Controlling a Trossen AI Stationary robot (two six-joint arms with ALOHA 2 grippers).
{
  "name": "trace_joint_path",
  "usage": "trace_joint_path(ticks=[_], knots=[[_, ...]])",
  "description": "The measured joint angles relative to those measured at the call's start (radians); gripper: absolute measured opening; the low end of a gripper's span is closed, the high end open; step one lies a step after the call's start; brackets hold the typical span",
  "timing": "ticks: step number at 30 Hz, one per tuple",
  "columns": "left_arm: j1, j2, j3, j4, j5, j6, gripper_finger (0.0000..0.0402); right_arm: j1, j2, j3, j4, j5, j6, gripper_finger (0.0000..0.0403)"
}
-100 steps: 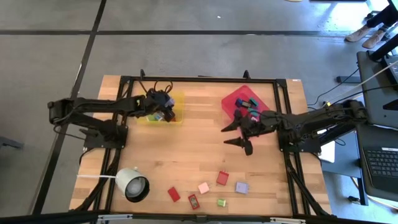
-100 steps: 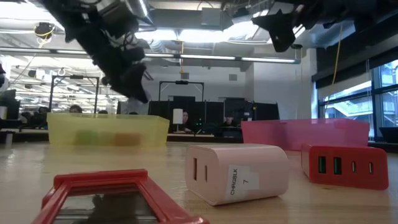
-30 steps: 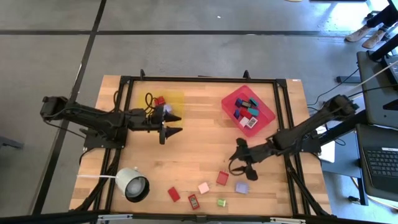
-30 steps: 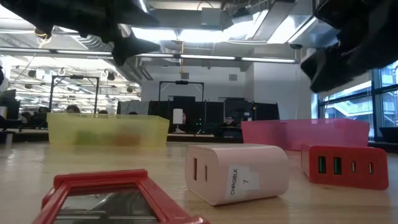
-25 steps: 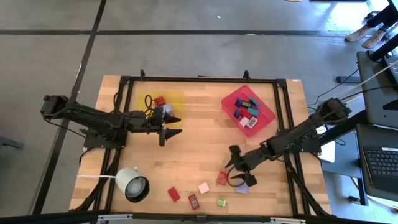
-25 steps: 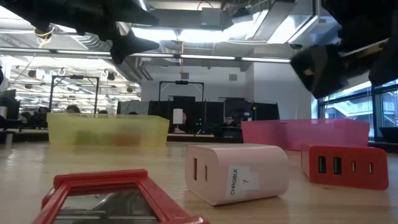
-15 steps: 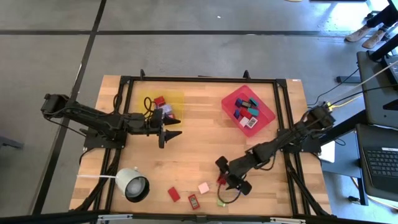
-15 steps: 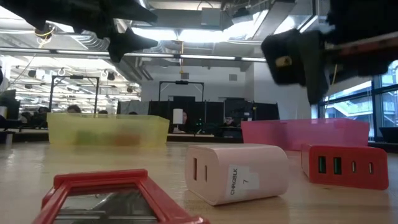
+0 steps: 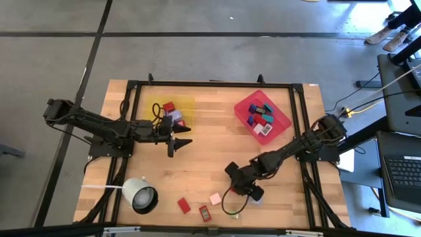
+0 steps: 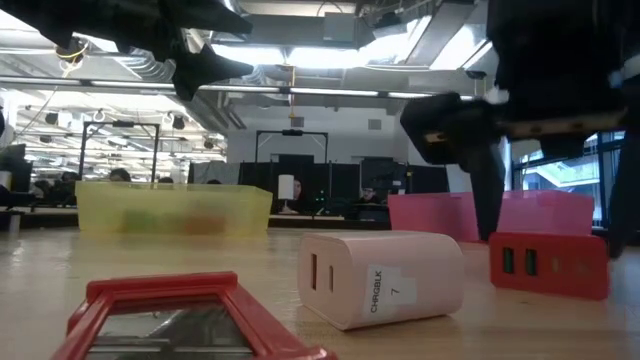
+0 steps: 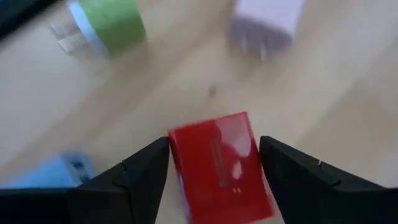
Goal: Pick & Place Office items
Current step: Put the red charger adapter into the yellow bin
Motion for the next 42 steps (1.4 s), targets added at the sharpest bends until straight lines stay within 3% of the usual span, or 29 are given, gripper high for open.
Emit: trace_joint_path(ticks=[7,14,23,29,36,42], knots=[[0.0,0.0,0.0,-0.002,0.0,0.01,0.0279,-0.013,0.012,0.0,-0.059,0.103,-0.075,0.0252],[0.0,0.0,0.0,-0.008,0.0,0.009,0.0279,-0.027,0.043,0.003,-0.071,0.094,-0.014,0.0249],[0.0,0.0,0.0,-0.008,0.0,0.008,0.0279,-0.026,0.026,0.0,-0.076,0.137,0.073,0.0214],[0.0,0.001,0.0,-0.008,-0.011,0.003,0.0279,-0.017,-0.008,0.005,-0.126,0.372,0.161,0.0222],[0.0,0.058,0.0,-0.007,-0.122,-0.08,0.0279,-0.017,-0.069,0.146,-0.31,0.654,0.166,0.0223],[0.0,0.14,0.0,0.045,-0.122,-0.083,0.0279,-0.038,-0.107,0.281,-0.308,0.772,0.153,0.0224]])
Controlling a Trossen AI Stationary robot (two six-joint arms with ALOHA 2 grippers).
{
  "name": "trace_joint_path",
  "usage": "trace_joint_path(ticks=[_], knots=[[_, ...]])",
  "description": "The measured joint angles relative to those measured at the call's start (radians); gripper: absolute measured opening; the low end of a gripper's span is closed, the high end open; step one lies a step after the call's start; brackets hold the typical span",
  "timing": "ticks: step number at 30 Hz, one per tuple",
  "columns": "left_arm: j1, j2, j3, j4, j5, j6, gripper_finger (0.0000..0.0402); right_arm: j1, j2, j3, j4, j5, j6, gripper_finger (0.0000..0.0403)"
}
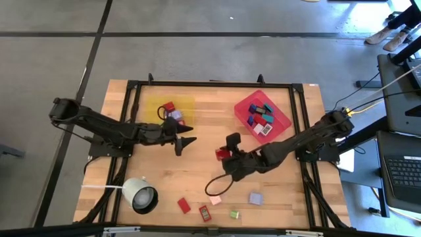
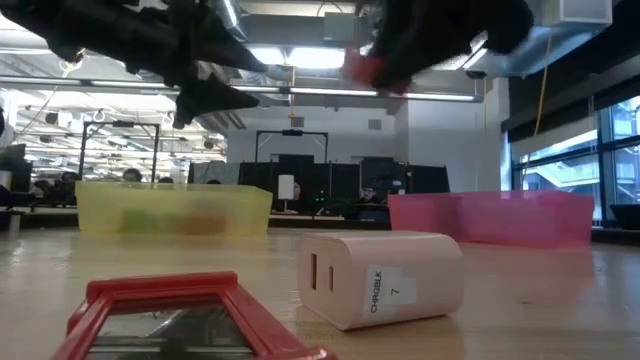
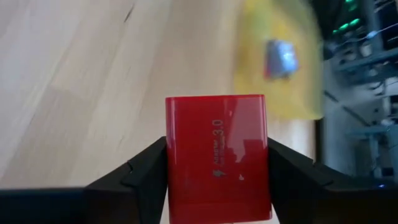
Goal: Pick & Place Office items
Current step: Put the red charger adapter into the yellow bin
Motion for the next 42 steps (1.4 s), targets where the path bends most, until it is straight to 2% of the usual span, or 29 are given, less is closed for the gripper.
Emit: trace_joint_path(ticks=[9,15,19,22,25,30,33,42], knots=[[0.0,0.1,0.001,0.25,0.066,0.001,0.0279,-0.039,-0.03,0.046,0.062,0.152,-0.121,0.022],[0.001,0.138,0.001,0.322,0.108,0.0,0.0279,-0.073,-0.024,0.045,0.099,0.2,-0.163,0.0224],[0.001,0.15,0.001,0.325,0.083,-0.005,0.0279,-0.087,-0.024,0.045,0.158,0.191,-0.196,0.0224],[0.002,0.157,0.007,0.332,0.029,-0.036,0.0279,-0.101,-0.024,0.045,0.193,0.107,-0.205,0.0224],[0.008,0.157,0.034,0.331,0.026,-0.038,0.0279,-0.114,-0.024,0.045,0.22,0.047,-0.206,0.0225],[0.009,0.157,0.091,0.328,0.087,-0.033,0.0279,-0.136,-0.024,0.045,0.24,0.045,-0.206,0.0224],[0.009,0.173,0.121,0.316,0.088,-0.032,0.0279,-0.148,-0.024,0.045,0.246,0.043,-0.207,0.0224],[0.015,0.334,0.239,0.315,0.084,-0.049,0.0279,-0.153,-0.024,0.045,0.287,0.041,-0.254,0.0224]])
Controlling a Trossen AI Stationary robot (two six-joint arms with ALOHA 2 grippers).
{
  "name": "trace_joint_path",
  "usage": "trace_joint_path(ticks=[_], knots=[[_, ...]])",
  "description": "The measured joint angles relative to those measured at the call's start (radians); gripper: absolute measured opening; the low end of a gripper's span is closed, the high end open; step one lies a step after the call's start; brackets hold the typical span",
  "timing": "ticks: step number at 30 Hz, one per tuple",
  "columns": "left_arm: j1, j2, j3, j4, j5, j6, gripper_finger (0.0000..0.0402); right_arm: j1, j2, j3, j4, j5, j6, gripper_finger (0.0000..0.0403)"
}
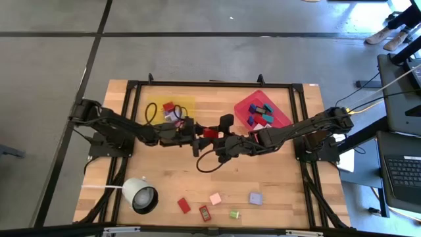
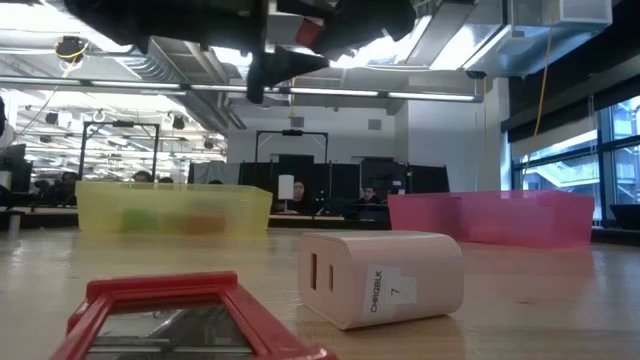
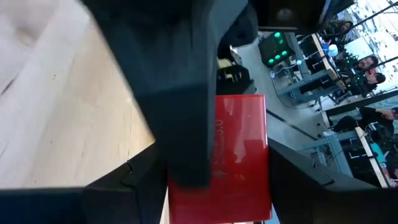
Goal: Pick & Place Office items
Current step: Put the red charger adapter into the yellow bin
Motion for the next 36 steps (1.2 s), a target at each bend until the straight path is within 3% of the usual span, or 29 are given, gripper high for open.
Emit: trace_joint_path(ticks=[7,21,27,36], knots=[[0.001,0.025,0.041,-0.01,-0.009,-0.002,0.025,0.002,0.0,0.0,-0.035,0.005,0.023,0.0225],[0.0,0.02,0.045,-0.05,-0.035,-0.055,0.0151,0.012,0.001,0.0,-0.06,0.066,0.018,0.0225],[0.0,0.02,0.045,-0.05,-0.035,-0.066,0.0139,0.012,0.001,0.0,-0.06,0.068,0.018,0.0228],[-0.001,0.019,0.045,-0.053,-0.026,-0.025,0.0134,0.013,0.001,0.0,-0.067,0.019,0.051,0.0288]])
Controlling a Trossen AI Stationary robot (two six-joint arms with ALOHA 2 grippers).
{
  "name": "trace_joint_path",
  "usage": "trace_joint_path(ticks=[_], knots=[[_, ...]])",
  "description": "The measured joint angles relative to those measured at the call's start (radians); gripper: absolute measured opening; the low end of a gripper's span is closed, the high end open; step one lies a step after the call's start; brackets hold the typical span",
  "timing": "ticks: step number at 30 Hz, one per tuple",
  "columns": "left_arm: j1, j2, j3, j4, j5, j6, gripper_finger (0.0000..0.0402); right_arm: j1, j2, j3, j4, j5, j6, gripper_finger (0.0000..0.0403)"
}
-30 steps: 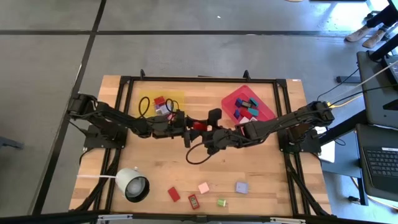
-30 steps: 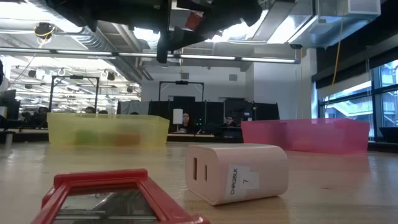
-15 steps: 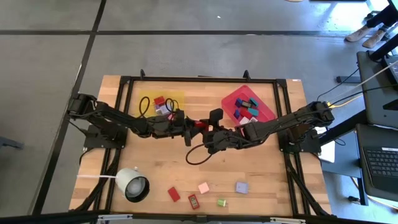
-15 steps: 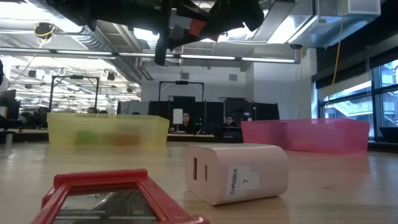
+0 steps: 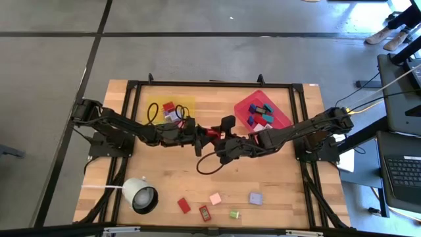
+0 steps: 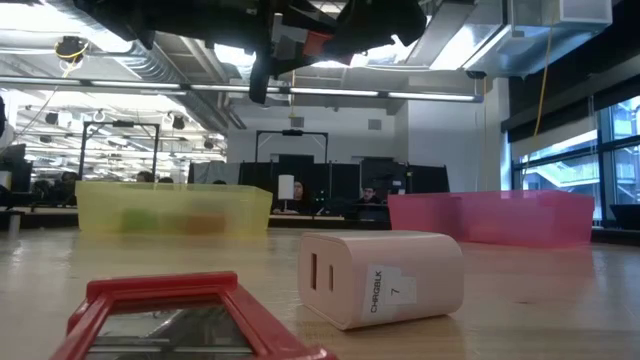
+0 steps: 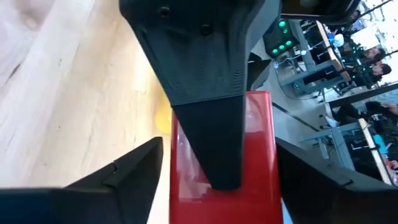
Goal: Pick & Place Office items
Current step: Put the red charger adapter into the yellow bin
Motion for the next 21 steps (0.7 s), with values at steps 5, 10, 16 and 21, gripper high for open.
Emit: trace_joint_path(ticks=[5,10,16,21], knots=[[0.0,0.0,0.0,-0.001,-0.013,0.014,0.0134,0.015,-0.001,0.0,-0.004,0.076,0.03,0.0325],[0.002,-0.001,0.0,-0.004,-0.059,0.012,0.0134,0.061,-0.032,0.0,-0.086,0.24,-0.008,0.0335],[0.033,-0.001,-0.001,-0.018,-0.064,0.016,0.0134,0.078,-0.091,0.0,-0.338,0.078,0.293,0.0334],[0.085,-0.001,-0.001,-0.115,-0.091,0.018,0.0134,0.081,-0.135,0.0,-0.596,-0.121,0.595,0.0334]])
